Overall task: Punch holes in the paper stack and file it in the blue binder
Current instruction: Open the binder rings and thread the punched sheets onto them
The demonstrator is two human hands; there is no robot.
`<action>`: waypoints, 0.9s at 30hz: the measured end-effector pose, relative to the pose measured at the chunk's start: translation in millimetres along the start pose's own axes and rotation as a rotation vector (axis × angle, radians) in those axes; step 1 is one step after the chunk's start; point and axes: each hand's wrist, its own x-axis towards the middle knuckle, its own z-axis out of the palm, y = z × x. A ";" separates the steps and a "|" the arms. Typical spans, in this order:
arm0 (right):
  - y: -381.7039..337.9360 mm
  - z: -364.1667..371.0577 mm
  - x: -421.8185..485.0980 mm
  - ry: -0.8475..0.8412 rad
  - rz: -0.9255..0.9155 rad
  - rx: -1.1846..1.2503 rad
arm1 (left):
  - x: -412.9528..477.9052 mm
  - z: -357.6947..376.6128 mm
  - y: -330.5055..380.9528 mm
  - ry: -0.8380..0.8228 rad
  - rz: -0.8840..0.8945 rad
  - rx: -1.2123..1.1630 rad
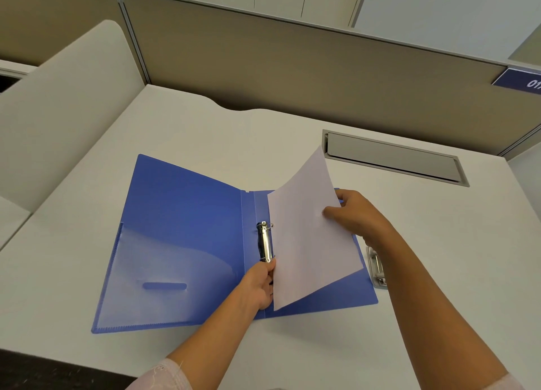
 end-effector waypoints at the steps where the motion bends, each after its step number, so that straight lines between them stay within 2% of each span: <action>1: -0.8 -0.6 0.4 -0.005 -0.002 0.002 | -0.4 0.1 0.5 -0.010 0.000 0.001; 18: 7.1 -1.8 8.0 0.054 -0.019 -0.077 | -0.4 7.3 -2.8 0.079 0.042 0.133; 27: 29.9 -4.7 21.2 0.039 0.038 -0.241 | 9.7 13.6 -6.0 0.158 0.081 0.122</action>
